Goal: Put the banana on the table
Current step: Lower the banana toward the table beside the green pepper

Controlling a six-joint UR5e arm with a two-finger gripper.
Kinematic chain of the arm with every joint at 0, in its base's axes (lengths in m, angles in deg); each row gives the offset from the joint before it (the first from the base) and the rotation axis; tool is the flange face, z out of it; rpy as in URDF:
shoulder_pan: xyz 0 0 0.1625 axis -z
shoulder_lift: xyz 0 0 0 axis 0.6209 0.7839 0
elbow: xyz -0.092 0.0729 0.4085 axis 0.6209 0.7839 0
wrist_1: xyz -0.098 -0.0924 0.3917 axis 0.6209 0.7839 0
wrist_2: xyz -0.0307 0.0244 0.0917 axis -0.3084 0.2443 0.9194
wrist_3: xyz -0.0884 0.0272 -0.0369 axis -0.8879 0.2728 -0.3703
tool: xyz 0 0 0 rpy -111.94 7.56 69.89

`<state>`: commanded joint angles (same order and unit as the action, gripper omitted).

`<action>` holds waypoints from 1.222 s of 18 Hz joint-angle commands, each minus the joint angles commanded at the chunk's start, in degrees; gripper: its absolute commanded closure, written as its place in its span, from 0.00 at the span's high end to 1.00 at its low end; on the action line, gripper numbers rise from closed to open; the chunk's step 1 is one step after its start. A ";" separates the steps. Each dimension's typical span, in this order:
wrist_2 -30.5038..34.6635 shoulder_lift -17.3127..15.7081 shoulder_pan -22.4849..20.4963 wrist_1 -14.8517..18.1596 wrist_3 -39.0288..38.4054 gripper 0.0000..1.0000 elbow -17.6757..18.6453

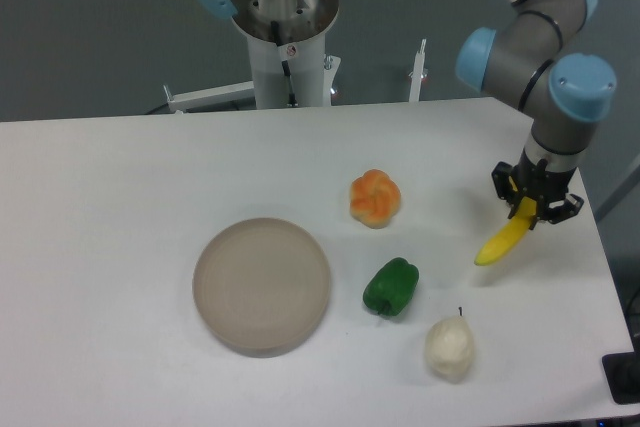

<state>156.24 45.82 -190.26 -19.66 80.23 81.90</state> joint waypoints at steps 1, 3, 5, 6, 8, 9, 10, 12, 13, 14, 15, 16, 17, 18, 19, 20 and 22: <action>0.00 0.17 -0.09 -0.36 0.00 0.30 0.44; 0.00 0.26 -0.09 -0.45 -0.09 0.30 0.79; -0.09 0.26 -0.09 -0.45 -1.13 0.30 0.89; -0.09 0.35 -0.09 -0.45 -1.84 0.30 0.80; -0.09 0.44 0.00 -0.45 -2.29 0.30 0.88; -0.09 0.61 0.00 -0.45 -2.29 0.30 0.89; -0.09 0.62 0.00 -0.53 -2.29 0.30 0.89; -0.09 0.70 0.00 -0.53 -2.29 0.30 0.89; -0.09 0.70 0.00 -0.53 -2.20 0.30 0.89; -0.09 0.70 0.00 -0.53 -2.20 0.30 1.15; -0.09 0.70 0.00 -0.62 -2.20 0.30 1.32; -0.09 0.70 0.00 -0.62 -2.20 0.30 1.32; -0.09 0.70 0.00 -0.62 -2.20 0.30 1.32; -0.09 0.70 0.00 -0.62 -2.11 0.30 1.32; -0.09 0.70 0.00 -0.62 -2.11 0.30 1.32; -0.09 0.70 0.00 -0.62 -2.11 0.30 1.32; -0.09 0.79 0.00 -0.62 -2.11 0.48 1.15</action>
<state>156.15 46.61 -190.26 -20.28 78.12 83.05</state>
